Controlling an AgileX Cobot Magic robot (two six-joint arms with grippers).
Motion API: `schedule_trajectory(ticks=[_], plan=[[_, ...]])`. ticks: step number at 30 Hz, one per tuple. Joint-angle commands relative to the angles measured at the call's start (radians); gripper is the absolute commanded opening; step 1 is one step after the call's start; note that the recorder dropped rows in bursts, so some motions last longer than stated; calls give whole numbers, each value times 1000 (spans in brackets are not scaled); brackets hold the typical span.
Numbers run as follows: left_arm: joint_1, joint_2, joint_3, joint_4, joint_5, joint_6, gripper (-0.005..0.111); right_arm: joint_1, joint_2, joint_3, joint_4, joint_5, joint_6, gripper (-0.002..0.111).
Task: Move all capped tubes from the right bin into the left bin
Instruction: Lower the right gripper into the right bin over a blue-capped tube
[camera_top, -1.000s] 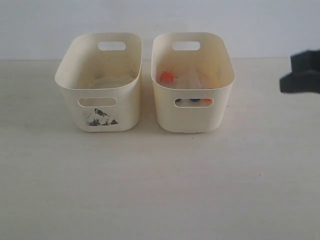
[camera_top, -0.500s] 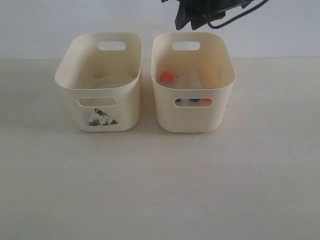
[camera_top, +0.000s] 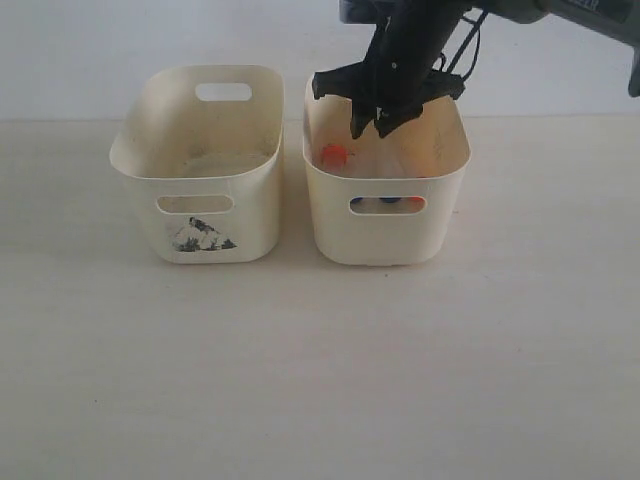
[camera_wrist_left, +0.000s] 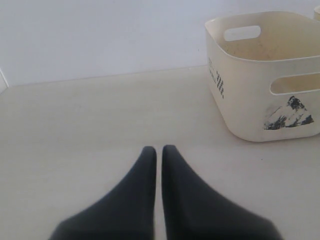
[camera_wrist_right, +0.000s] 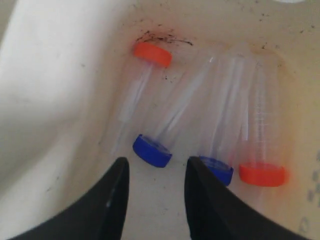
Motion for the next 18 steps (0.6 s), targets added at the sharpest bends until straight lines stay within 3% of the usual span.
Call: schedule_trajectory(ticks=[1, 3, 7, 18], plan=[[1, -2, -4, -7, -15, -12, 4, 2, 17, -9, -17, -50, 6, 37], [1, -2, -4, -7, -15, -12, 4, 0, 19, -9, -30, -73, 15, 39], [1, -2, -4, -7, -15, -12, 4, 0, 21, -9, -69, -97, 36, 57], [1, -2, -4, -7, -15, -12, 4, 0, 99, -9, -117, -77, 102, 58]])
